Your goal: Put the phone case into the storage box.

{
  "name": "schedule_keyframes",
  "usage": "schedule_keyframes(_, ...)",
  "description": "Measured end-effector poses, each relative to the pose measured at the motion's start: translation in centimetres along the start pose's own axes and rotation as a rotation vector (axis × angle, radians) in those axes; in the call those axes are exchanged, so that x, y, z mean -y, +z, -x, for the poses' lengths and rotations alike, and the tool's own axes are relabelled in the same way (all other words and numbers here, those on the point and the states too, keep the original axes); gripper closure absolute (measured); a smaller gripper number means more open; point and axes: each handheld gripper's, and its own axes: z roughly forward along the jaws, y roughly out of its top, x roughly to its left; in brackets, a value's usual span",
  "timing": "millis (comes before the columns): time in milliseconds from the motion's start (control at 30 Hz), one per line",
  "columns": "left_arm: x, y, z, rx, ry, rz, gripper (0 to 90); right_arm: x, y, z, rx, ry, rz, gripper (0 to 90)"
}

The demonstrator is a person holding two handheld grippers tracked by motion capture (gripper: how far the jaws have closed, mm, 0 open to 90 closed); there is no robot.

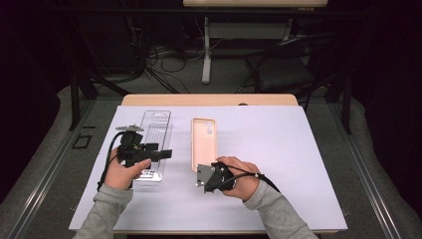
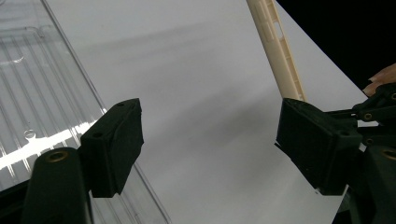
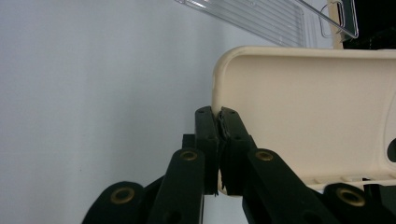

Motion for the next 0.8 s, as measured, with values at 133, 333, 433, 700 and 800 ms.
schedule_keyframes(133,0.0,0.4,0.2,0.005,0.004,-0.015,26.4,-0.1,0.1,-0.2,0.005,-0.006,-0.001,87.9)
schedule_keyframes(333,-0.6,1.2,0.6,-0.007,0.006,-0.044,29.8,-0.1,0.0,-0.2,0.009,-0.009,-0.001,87.9)
schedule_keyframes(433,-1.0,1.6,0.9,0.002,0.003,-0.048,30.1,-0.1,0.0,-0.2,0.014,-0.001,-0.004,87.9)
schedule_keyframes(700,-2.1,2.3,1.6,0.031,-0.010,-0.017,31.6,0.0,0.2,-0.2,0.018,-0.003,-0.008,87.8)
schedule_keyframes(800,-2.2,2.7,1.9,0.065,-0.022,-0.010,33.9,0.0,0.3,-0.2,0.019,0.002,-0.011,87.9)
